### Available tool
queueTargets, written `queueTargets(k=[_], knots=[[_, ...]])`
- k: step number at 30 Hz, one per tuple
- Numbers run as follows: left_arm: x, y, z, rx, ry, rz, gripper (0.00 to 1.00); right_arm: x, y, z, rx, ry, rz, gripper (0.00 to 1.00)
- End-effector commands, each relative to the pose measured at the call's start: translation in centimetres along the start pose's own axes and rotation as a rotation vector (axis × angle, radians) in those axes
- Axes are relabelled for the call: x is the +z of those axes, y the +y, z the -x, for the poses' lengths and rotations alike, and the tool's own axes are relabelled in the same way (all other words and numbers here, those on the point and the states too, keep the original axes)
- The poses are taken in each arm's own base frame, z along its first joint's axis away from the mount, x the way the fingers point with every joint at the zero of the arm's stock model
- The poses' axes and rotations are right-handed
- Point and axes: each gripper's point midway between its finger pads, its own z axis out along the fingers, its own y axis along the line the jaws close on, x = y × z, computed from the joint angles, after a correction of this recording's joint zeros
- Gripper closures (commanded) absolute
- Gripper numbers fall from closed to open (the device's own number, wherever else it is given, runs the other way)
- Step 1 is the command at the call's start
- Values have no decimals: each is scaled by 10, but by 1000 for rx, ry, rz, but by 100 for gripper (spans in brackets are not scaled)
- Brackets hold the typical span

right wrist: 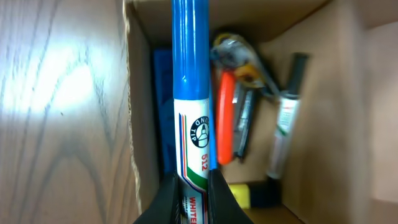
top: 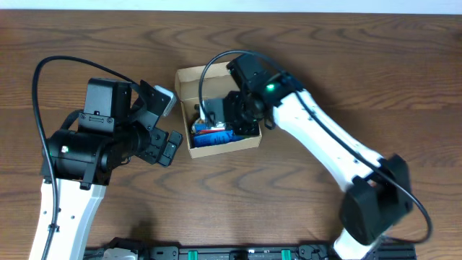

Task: Pack container
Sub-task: 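Carry the blue-capped marker into the box and release it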

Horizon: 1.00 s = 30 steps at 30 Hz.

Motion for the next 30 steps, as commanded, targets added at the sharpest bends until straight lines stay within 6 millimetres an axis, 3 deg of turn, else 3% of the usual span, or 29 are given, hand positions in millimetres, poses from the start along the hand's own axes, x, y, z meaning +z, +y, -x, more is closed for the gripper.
queueTargets(k=[1, 5, 8, 11, 14, 15, 20, 27, 28, 30], knots=[[-3, 0, 3, 11, -8, -2, 5, 20, 8, -4, -66, 14, 55, 99], [-3, 0, 3, 11, -8, -2, 5, 31, 7, -7, -60, 22, 69, 97], [-3, 0, 3, 11, -8, -2, 5, 31, 6, -7, -61, 20, 66, 68], [-3, 0, 3, 11, -8, -2, 5, 30, 6, -6, -57, 19, 63, 63], [-3, 0, 3, 11, -8, -2, 5, 25, 3, -2, -5, 11, 47, 41], [-3, 0, 3, 11, -8, -2, 5, 20, 1, 0, 23, 5, 35, 38], [-3, 0, 3, 11, -8, -2, 5, -15, -4, 16, 74, -44, -40, 39], [-3, 0, 3, 11, -8, -2, 5, -97, -2, 42, 165, -171, -200, 39], [-3, 0, 3, 11, -8, -2, 5, -109, -1, 44, 181, -190, -222, 40], [-3, 0, 3, 11, -8, -2, 5, -132, 2, 45, 224, -216, -268, 61]])
